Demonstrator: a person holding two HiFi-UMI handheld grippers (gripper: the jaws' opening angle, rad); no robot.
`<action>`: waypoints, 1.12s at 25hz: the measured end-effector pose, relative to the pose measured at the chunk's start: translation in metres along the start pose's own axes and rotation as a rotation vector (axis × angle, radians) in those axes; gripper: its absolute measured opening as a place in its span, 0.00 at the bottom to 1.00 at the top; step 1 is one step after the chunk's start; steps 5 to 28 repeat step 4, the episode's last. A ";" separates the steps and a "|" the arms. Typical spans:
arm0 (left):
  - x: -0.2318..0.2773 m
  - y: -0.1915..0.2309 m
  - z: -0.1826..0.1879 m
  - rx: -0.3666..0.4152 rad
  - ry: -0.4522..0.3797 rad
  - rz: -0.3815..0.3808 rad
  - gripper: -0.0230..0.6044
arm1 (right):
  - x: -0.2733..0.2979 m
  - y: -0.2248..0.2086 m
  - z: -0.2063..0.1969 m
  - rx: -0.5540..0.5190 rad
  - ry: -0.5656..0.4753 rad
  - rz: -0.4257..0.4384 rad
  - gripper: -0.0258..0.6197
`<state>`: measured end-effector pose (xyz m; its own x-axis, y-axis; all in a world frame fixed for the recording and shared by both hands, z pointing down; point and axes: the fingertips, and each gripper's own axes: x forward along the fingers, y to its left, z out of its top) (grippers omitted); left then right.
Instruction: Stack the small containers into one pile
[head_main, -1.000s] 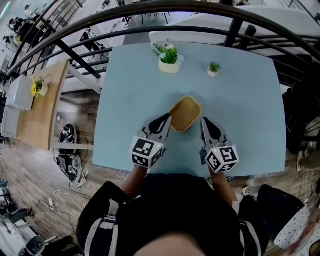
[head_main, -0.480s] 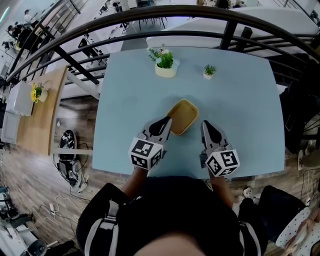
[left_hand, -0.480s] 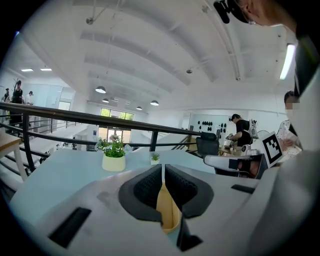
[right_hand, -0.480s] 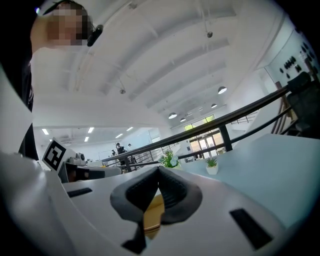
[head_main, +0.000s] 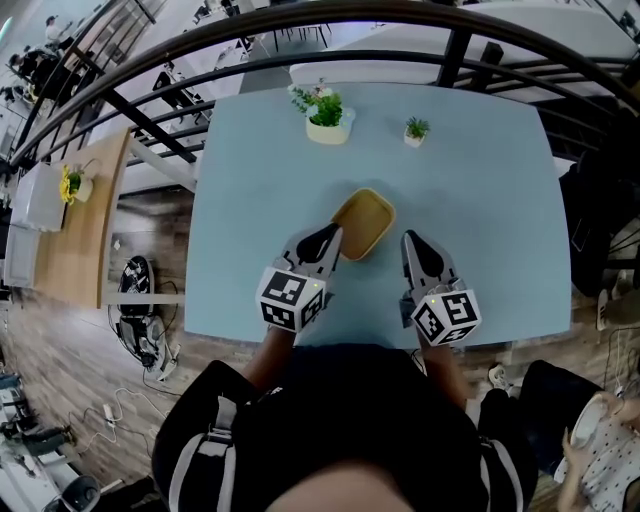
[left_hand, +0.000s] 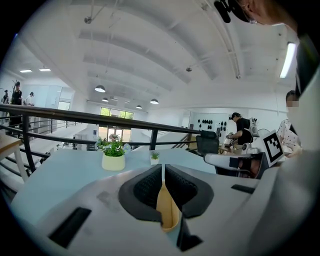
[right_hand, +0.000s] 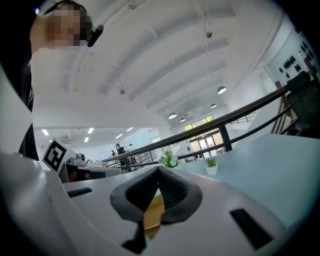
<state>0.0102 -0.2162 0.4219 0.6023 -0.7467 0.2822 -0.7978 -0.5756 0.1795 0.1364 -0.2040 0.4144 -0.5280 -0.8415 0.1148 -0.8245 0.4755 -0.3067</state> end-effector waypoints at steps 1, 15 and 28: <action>0.000 0.000 0.001 -0.001 -0.002 0.001 0.08 | 0.000 0.000 0.000 0.001 -0.001 0.000 0.05; 0.000 0.001 0.002 -0.003 -0.006 0.005 0.08 | -0.002 -0.001 0.001 0.002 -0.002 0.000 0.05; 0.000 0.001 0.002 -0.003 -0.006 0.005 0.08 | -0.002 -0.001 0.001 0.002 -0.002 0.000 0.05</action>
